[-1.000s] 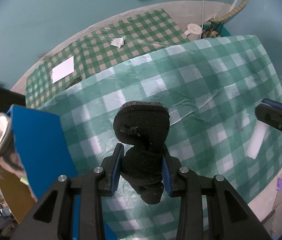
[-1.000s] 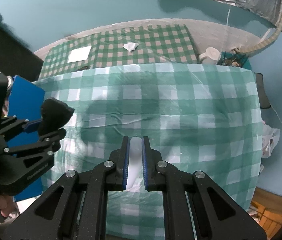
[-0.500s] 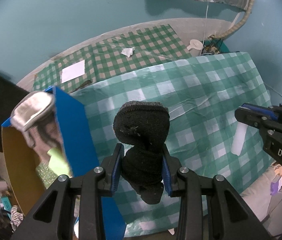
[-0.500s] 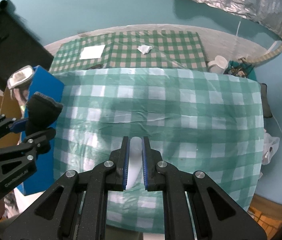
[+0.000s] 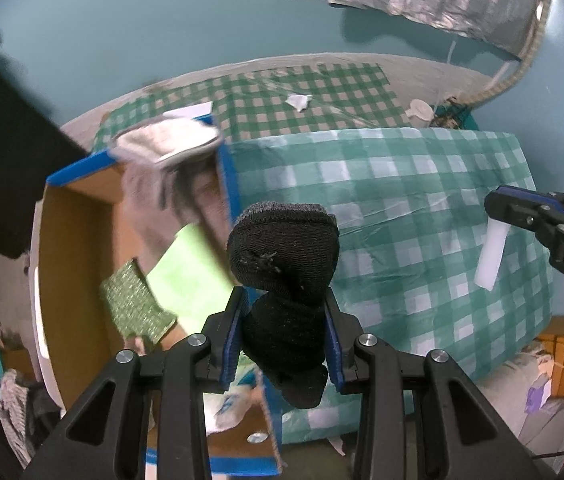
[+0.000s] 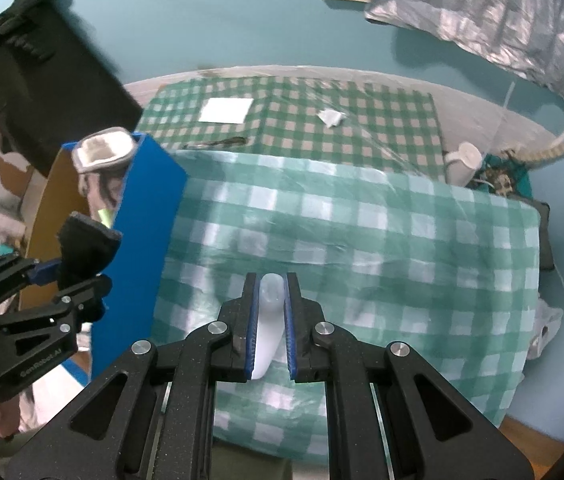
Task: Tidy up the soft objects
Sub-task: 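Lift and carry the black sock and white foam piece over the box with both tools, then open both tools to drop the black sock and foam piece into the box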
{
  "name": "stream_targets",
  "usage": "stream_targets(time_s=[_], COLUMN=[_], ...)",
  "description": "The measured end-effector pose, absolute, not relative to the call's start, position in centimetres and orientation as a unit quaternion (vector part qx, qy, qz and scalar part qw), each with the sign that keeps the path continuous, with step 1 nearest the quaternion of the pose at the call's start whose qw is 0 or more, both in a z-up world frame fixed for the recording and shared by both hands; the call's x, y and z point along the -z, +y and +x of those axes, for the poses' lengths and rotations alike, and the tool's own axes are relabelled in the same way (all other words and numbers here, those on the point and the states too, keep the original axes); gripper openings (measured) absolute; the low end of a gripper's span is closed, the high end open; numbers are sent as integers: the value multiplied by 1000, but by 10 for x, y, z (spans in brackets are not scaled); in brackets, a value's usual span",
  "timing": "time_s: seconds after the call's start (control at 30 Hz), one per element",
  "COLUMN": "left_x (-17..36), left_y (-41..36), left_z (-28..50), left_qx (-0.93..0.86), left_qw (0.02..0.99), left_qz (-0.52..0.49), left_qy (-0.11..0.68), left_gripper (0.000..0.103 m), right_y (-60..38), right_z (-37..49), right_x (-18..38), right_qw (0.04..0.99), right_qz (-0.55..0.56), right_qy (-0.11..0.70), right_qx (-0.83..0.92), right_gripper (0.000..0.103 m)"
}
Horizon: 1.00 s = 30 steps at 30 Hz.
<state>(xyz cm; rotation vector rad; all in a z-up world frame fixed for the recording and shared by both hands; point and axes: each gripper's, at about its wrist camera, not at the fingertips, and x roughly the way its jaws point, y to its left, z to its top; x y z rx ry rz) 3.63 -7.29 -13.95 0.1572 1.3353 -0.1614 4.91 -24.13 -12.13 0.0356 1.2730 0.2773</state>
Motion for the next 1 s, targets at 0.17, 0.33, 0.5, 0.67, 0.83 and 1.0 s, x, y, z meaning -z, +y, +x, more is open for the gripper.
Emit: stream_targets(time_s=[0.17, 0.33, 0.5, 0.67, 0.83, 1.0], left_x=[137, 135, 135, 134, 132, 132], left_y=[-46, -24, -5, 15, 33, 52], left_z=[29, 23, 21, 21, 18, 14], left_qx=[51, 35, 16, -4, -20, -37], left_qw=[779, 779, 778, 778, 778, 777], left_qz=[50, 33, 15, -2, -12, -22], left_qy=[623, 625, 628, 628, 627, 628], left_gripper=[36, 36, 36, 36, 36, 36], right_y=[-216, -186, -160, -132, -107, -82], right_z=[52, 54, 55, 57, 59, 60], right_x=[114, 107, 101, 94, 92, 91], right_qw=[794, 791, 789, 786, 782, 775], right_qz=[5, -7, -17, -28, -36, -43], right_qy=[589, 584, 579, 574, 570, 569], right_qx=[-153, -180, -204, -229, -250, -271], right_gripper=[9, 9, 9, 9, 9, 9])
